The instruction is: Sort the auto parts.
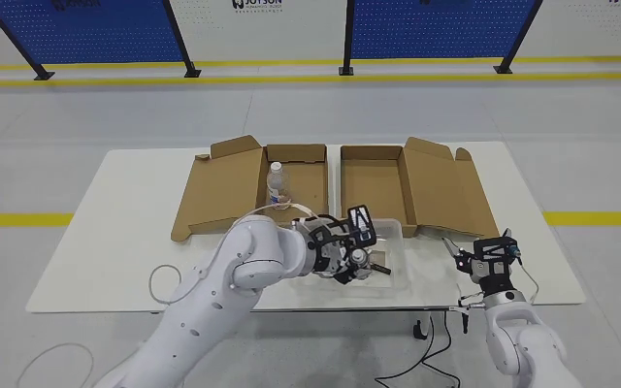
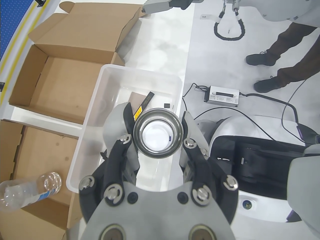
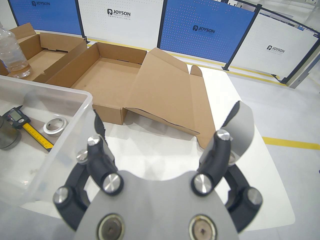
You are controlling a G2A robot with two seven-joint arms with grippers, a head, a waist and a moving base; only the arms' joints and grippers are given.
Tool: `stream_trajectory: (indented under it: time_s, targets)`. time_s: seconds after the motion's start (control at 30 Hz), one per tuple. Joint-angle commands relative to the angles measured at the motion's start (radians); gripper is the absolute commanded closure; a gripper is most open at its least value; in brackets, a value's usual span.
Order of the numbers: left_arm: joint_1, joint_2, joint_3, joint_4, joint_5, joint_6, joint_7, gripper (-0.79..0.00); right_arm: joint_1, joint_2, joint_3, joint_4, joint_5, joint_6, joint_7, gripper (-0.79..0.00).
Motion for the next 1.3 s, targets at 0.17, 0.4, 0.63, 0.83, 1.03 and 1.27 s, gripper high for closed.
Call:
stream_trajectory:
  time_s: [0.17, 0.4, 0.63, 0.83, 1.03, 1.27]
  targets:
    - [-0.005, 0.007, -0.017, 0.022, 0.022, 0.026, 0.049, 0.000, 0.000, 0.000, 0.000, 0.000, 0.000, 0.000, 0.000, -0.785]
    - [-0.036, 0.008, -0.034, 0.063, 0.130, 0.116, 0.118, 0.000, 0.000, 0.000, 0.000, 0.000, 0.000, 0.000, 0.000, -0.785]
    - [-0.070, 0.002, -0.037, 0.129, 0.225, 0.234, 0.195, 0.000, 0.000, 0.000, 0.000, 0.000, 0.000, 0.000, 0.000, -0.785]
    - [-0.096, -0.012, -0.002, 0.217, 0.304, 0.334, 0.263, 0.000, 0.000, 0.000, 0.000, 0.000, 0.000, 0.000, 0.000, -0.785]
    - [-0.139, -0.030, 0.035, 0.331, 0.337, 0.382, 0.325, 0.000, 0.000, 0.000, 0.000, 0.000, 0.000, 0.000, 0.000, -0.785]
    - [-0.191, -0.055, 0.066, 0.479, 0.319, 0.410, 0.394, 0.000, 0.000, 0.000, 0.000, 0.000, 0.000, 0.000, 0.000, -0.785]
